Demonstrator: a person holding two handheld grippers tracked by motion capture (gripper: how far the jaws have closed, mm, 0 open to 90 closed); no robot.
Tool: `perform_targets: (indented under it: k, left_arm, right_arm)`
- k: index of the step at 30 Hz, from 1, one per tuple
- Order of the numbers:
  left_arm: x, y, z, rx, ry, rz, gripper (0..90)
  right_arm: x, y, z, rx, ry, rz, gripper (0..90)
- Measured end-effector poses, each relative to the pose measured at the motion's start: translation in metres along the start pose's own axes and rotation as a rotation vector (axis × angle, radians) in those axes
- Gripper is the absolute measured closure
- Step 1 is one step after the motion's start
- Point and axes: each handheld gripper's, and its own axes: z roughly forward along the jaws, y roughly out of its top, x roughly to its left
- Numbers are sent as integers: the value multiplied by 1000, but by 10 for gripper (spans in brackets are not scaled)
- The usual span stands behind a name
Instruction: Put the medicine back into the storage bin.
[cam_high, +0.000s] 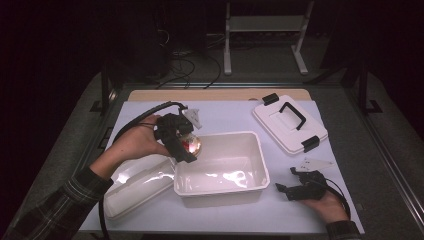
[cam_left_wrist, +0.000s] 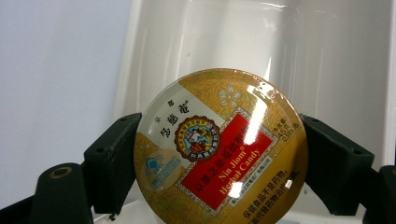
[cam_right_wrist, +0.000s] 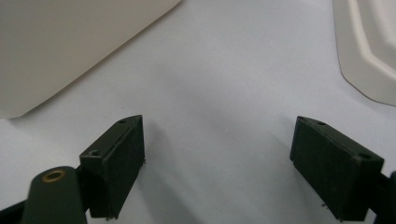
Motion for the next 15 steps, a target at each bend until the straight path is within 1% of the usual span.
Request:
perform_targets:
  k: [7,15]
  left_arm:
    - [-3,-1,27,24,-30,7,195]
    - [-3,-7,49,34,-46,10,194]
  right_arm:
    - [0,0,0,1,-1,-2,171]
    - [0,0,0,-1,0,0,172]
